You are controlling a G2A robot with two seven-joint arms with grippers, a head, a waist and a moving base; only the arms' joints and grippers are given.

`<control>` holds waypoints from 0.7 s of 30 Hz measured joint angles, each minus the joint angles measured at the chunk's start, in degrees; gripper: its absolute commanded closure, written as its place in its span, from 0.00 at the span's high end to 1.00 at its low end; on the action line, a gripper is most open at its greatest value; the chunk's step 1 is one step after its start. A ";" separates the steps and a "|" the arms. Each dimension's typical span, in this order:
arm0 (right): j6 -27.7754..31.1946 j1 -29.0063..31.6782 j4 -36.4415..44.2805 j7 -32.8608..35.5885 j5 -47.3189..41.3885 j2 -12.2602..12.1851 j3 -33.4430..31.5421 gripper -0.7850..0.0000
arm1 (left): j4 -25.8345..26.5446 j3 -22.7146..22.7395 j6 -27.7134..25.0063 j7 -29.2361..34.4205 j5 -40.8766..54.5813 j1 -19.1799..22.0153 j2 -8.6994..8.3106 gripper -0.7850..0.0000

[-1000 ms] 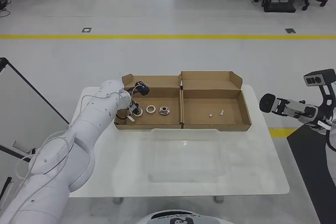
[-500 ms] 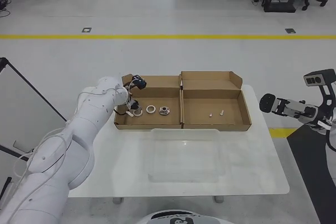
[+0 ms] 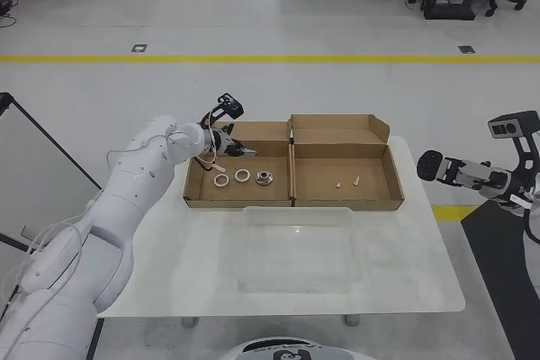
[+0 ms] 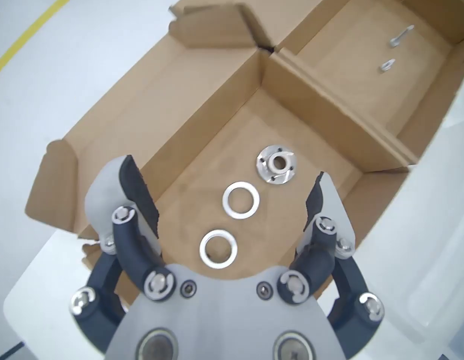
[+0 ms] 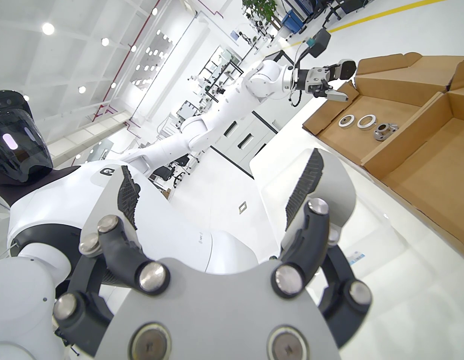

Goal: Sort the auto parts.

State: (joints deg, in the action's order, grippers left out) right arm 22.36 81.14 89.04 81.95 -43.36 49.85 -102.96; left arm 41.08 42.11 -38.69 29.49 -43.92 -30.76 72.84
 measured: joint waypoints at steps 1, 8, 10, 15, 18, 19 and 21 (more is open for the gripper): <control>0.00 0.00 0.00 0.00 0.00 0.00 0.00 1.00 | 3.80 2.10 -0.57 -0.10 0.59 -1.90 -1.31 1.00; 0.00 0.00 0.00 0.00 0.00 0.00 0.00 1.00 | 34.70 19.77 -0.49 5.19 2.70 -20.26 -9.79 1.00; 0.00 0.00 0.00 0.00 0.00 0.00 0.00 1.00 | 44.38 26.09 -0.33 7.58 4.74 -27.28 -11.71 1.00; 0.00 0.00 0.00 0.00 0.00 0.00 0.00 1.00 | 60.06 38.54 -2.61 9.34 10.61 -40.66 -14.33 1.00; 0.00 0.00 0.00 0.00 0.00 0.00 0.00 1.00 | 65.21 44.74 -5.14 9.29 14.57 -46.45 -15.29 1.00; 0.00 0.00 0.00 0.00 0.00 0.00 0.00 1.00 | 66.47 47.00 -5.66 9.60 15.83 -48.37 -15.62 1.00; 0.00 0.00 0.00 0.00 0.00 0.00 0.00 1.00 | 68.12 50.32 -5.97 9.82 17.38 -50.94 -16.04 1.00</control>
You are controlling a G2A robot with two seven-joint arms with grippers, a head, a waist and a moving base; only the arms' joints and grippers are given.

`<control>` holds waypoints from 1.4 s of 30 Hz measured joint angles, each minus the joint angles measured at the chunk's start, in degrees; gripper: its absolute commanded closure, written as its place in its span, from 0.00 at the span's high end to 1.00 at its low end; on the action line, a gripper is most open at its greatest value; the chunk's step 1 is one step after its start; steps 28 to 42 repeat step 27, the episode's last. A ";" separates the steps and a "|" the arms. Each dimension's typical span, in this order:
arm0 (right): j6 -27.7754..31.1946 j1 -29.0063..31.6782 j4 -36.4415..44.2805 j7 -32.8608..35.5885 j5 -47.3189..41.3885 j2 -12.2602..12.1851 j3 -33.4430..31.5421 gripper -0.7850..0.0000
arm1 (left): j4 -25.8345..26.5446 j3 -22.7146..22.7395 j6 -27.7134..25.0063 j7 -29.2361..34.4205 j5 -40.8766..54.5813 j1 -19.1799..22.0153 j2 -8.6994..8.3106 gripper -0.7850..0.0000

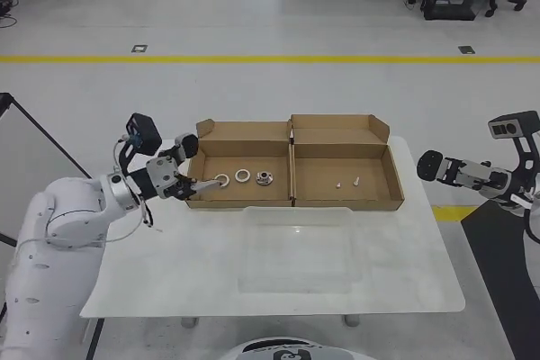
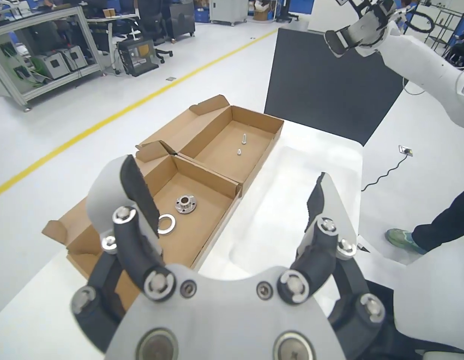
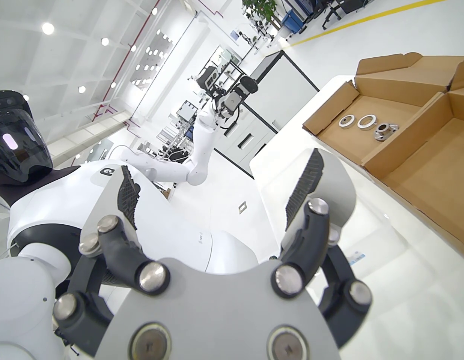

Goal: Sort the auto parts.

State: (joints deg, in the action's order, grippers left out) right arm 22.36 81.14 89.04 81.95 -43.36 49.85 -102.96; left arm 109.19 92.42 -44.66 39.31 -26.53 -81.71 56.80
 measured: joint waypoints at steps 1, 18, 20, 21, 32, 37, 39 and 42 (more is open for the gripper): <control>0.00 0.00 0.00 0.00 0.00 0.00 0.00 1.00 | 0.82 2.07 -0.21 -0.28 1.26 -1.64 -0.21 1.00; 0.00 0.00 0.00 0.00 0.00 0.00 0.00 1.00 | 3.88 11.61 -2.39 -2.67 4.03 -9.01 -0.91 1.00; 0.00 0.00 0.00 0.00 0.00 0.00 0.00 1.00 | 3.88 11.61 -2.39 -2.67 4.03 -9.01 -0.91 1.00; 0.00 0.00 0.00 0.00 0.00 0.00 0.00 1.00 | 3.88 11.61 -2.39 -2.67 4.03 -9.01 -0.91 1.00; 0.00 0.00 0.00 0.00 0.00 0.00 0.00 1.00 | 3.88 11.61 -2.39 -2.67 4.03 -9.01 -0.91 1.00; 0.00 0.00 0.00 0.00 0.00 0.00 0.00 1.00 | 3.88 11.61 -2.39 -2.67 4.03 -9.01 -0.91 1.00; 0.00 0.00 0.00 0.00 0.00 0.00 0.00 1.00 | 3.88 11.61 -2.39 -2.67 4.03 -9.01 -0.91 1.00; 0.00 0.00 0.00 0.00 0.00 0.00 0.00 1.00 | 3.88 11.61 -2.39 -2.67 4.03 -9.01 -0.91 1.00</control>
